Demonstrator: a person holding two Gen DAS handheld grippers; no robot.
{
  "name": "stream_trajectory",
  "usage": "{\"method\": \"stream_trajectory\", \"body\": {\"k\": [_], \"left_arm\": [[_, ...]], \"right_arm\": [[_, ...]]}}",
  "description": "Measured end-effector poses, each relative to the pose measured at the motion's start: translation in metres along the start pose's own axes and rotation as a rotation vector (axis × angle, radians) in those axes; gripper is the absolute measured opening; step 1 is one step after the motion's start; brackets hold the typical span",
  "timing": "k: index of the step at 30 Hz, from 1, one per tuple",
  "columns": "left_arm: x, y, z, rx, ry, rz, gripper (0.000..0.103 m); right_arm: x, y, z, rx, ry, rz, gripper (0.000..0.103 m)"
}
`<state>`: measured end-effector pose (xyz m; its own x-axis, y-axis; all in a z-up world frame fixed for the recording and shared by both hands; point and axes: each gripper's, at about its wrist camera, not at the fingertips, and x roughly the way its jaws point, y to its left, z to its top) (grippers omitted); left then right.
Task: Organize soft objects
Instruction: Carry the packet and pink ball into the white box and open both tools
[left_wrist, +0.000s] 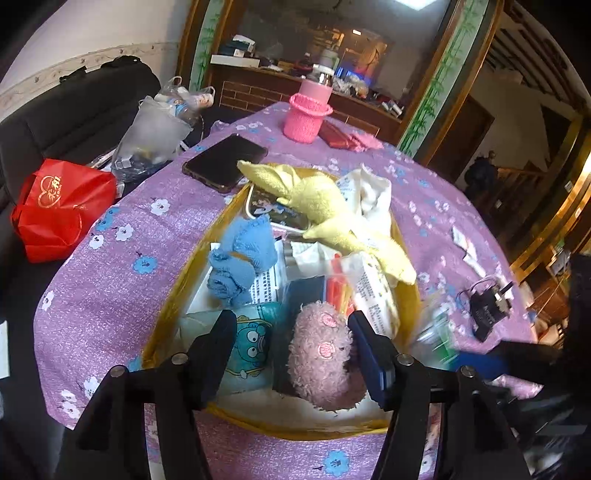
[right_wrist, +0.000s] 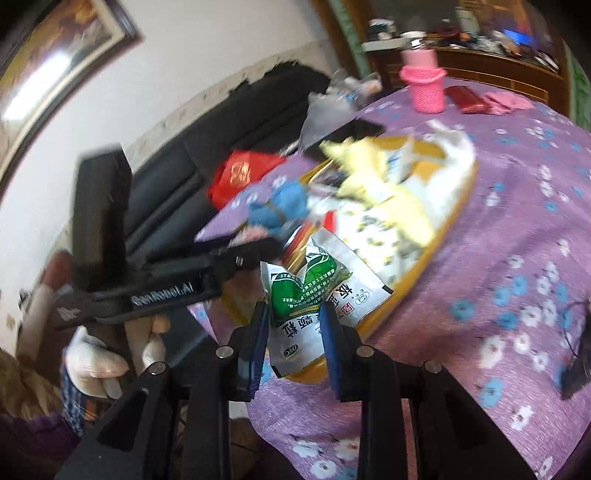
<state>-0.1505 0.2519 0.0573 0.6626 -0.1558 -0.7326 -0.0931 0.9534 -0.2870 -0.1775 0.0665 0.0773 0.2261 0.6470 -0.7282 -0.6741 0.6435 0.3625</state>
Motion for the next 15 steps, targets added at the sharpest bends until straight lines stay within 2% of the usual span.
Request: {"method": "stream_trajectory", "body": {"k": [3,5,7,9,15], "left_arm": [[-0.006,0.005,-0.002,-0.017,-0.03,-0.017,0.067],[-0.012,0.007,-0.003,-0.027,-0.056,-0.01,0.072],[-0.019,0.009,-0.006,-0.041,-0.078,0.002,0.075],[-0.023,0.01,-0.006,-0.054,-0.091,0.022,0.077],[-0.032,0.005,-0.01,-0.061,-0.125,0.043,0.081]], "right_arm": [[0.018,0.01,-0.001,-0.03,0.051,-0.014,0.028],[0.022,0.015,-0.002,-0.041,0.055,-0.032,0.031],[0.023,0.018,-0.003,-0.056,0.053,-0.054,0.039],[0.021,0.018,-0.005,-0.078,0.035,-0.076,0.056],[-0.015,0.024,-0.022,-0.134,-0.083,-0.135,0.075]]}}
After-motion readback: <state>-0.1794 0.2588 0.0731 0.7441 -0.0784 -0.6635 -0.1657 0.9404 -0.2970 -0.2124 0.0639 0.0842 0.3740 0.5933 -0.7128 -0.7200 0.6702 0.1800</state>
